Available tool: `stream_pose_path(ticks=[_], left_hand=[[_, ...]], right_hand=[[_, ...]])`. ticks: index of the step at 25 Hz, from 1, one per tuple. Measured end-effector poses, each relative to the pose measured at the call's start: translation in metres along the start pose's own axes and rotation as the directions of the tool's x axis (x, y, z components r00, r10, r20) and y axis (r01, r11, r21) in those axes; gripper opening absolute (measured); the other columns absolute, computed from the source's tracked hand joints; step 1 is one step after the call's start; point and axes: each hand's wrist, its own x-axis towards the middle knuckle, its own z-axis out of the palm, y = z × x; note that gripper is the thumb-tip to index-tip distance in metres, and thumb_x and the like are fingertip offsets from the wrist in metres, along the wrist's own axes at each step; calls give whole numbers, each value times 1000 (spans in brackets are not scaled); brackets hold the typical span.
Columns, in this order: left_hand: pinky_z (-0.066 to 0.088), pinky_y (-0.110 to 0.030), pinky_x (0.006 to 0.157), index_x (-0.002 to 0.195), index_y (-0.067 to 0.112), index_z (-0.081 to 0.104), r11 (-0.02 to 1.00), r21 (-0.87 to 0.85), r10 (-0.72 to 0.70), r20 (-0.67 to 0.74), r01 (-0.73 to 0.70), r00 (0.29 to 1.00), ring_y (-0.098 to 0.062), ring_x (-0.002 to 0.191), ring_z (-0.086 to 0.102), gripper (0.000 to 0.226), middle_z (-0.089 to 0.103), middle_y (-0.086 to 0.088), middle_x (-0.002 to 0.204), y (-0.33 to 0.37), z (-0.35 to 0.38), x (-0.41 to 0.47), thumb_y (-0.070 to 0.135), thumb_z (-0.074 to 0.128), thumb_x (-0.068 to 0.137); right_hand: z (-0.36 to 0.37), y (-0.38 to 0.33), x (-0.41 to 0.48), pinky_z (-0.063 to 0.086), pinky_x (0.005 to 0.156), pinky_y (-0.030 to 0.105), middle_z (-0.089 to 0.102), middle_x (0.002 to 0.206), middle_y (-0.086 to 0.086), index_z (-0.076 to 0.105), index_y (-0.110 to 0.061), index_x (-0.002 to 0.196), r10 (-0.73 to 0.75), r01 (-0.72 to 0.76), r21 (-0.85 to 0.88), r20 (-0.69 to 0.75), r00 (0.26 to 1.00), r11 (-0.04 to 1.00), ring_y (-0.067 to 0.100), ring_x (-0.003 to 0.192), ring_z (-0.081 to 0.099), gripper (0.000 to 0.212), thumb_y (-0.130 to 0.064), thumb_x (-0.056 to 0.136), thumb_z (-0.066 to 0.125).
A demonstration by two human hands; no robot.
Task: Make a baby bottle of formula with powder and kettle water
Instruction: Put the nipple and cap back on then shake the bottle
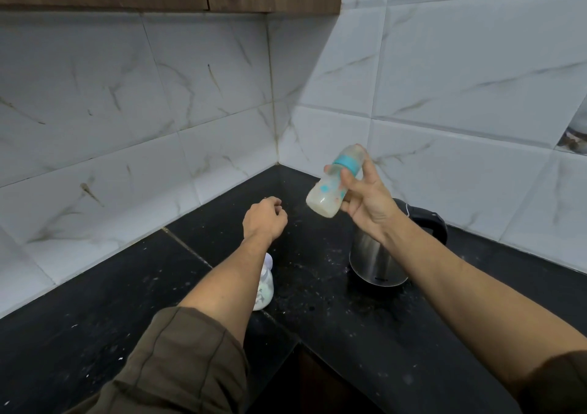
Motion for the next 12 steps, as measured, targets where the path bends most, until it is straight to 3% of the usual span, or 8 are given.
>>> stream_pose_path(ticks=[4,6,9,10,12], left_hand=[[54,-36,92,137,22,65,1000,15,0,5,0,1000,-22,114,68,37,73,0,126,4,1,-2,25,59,101],[53,-36,92,136,23,66,1000,14,1,-4,-1,1000,-24,114,68,37,74,1,125,4,1,-2,26,58,100],[54,-37,92,136,24,67,1000,0,3,-3,-3,1000,-25,114,68,38,75,1,122,4,2,0,27,57,99],[54,-37,92,136,24,66,1000,-1,4,1,-4,1000,-25,114,68,38,75,1,122,4,2,0,27,57,99],[54,-37,92,136,24,66,1000,6,6,0,-6,1000,-24,114,68,38,75,1,123,5,3,0,27,58,99]], right_hand=[[-1,12,-13,53,101,60,67,133,24,33,-38,156,188,-107,-331,223,957,938,40,118,66,88,-10,85,76],[-1,13,-13,52,101,61,67,133,23,34,-36,156,147,-92,-269,193,970,959,41,119,65,85,-10,86,75],[-1,5,-2,60,89,53,67,131,19,36,-34,155,-2,2,6,-29,1000,1000,36,117,66,76,-11,92,73],[-2,5,-2,60,89,52,66,131,18,37,-35,154,-8,9,22,-53,999,1000,35,117,67,76,-12,91,73],[-3,7,-8,56,96,58,67,132,21,37,-38,153,73,-66,-119,56,996,991,39,118,66,81,-13,87,77]])
